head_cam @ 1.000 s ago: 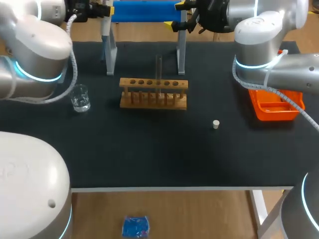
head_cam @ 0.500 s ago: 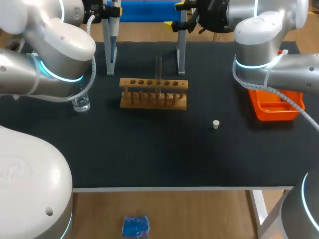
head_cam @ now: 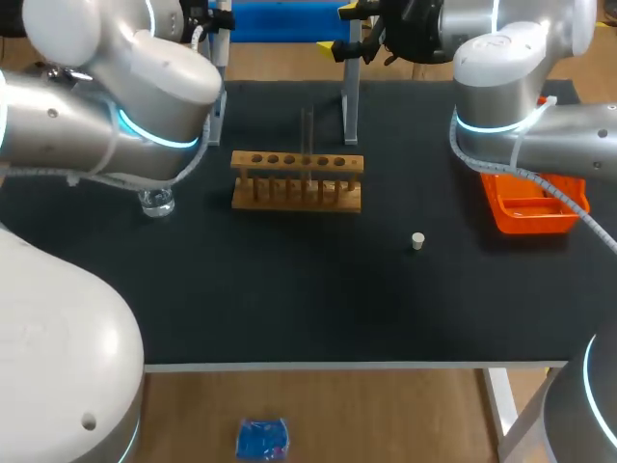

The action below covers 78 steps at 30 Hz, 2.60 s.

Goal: Invert the test tube, pick up the pipette, mount the tip to pipette, aspirate from beaker and dispense into the tube, eject the tip, return the pipette, and cap with the stopper.

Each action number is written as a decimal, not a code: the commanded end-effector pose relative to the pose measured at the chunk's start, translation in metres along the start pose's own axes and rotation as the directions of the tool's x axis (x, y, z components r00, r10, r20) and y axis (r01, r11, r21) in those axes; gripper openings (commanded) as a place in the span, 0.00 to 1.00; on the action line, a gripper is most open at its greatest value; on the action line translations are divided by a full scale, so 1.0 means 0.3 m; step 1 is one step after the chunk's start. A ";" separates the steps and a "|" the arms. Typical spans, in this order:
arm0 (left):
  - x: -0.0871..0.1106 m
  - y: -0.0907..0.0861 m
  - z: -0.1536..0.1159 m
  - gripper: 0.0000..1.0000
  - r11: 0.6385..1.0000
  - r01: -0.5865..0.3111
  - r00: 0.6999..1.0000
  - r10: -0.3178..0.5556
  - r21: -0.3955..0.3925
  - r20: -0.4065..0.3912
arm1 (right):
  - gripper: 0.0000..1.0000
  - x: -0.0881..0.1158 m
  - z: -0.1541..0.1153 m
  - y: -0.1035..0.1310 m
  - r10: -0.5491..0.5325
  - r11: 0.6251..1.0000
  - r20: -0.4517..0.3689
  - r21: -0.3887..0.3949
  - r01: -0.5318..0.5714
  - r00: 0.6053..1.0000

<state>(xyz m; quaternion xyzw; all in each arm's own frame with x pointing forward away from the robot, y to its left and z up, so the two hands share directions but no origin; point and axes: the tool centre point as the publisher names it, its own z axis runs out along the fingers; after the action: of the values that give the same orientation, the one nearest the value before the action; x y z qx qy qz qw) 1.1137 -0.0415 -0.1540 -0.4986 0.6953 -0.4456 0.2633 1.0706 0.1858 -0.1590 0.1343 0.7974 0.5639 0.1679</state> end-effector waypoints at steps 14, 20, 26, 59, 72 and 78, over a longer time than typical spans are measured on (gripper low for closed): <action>-0.009 -0.058 0.111 0.00 0.998 0.015 0.991 -0.006 -0.066 0.130 | 1.00 -0.003 -0.003 0.002 0.000 1.000 -0.005 0.004 0.000 1.000; -0.010 -0.039 0.117 0.00 0.996 0.036 0.985 -0.021 -0.085 0.169 | 1.00 -0.003 -0.003 0.002 0.000 1.000 -0.005 0.004 0.000 1.000; -0.011 -0.026 0.127 0.00 0.994 0.044 0.981 -0.024 -0.101 0.194 | 1.00 -0.003 -0.003 0.002 0.000 1.000 -0.005 0.004 0.000 1.000; -0.031 0.036 0.210 0.00 0.982 0.084 0.975 -0.047 -0.167 0.217 | 1.00 -0.003 -0.003 0.002 0.000 1.000 -0.005 0.004 0.000 1.000; -0.038 0.053 0.228 0.00 0.980 0.096 0.976 -0.058 -0.173 0.210 | 1.00 -0.003 -0.003 0.002 0.000 1.000 -0.005 0.004 0.000 1.000; -0.030 0.066 0.234 1.00 0.980 0.105 0.977 -0.069 -0.171 0.202 | 1.00 -0.003 -0.003 0.002 0.000 1.000 -0.005 0.004 0.000 1.000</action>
<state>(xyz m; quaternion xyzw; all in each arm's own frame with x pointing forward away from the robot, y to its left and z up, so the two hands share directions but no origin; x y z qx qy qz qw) 1.1639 -0.0565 -0.2029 -0.5924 0.6807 -0.3401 0.2646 1.0706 0.1858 -0.1588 0.1342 0.7975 0.5638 0.1679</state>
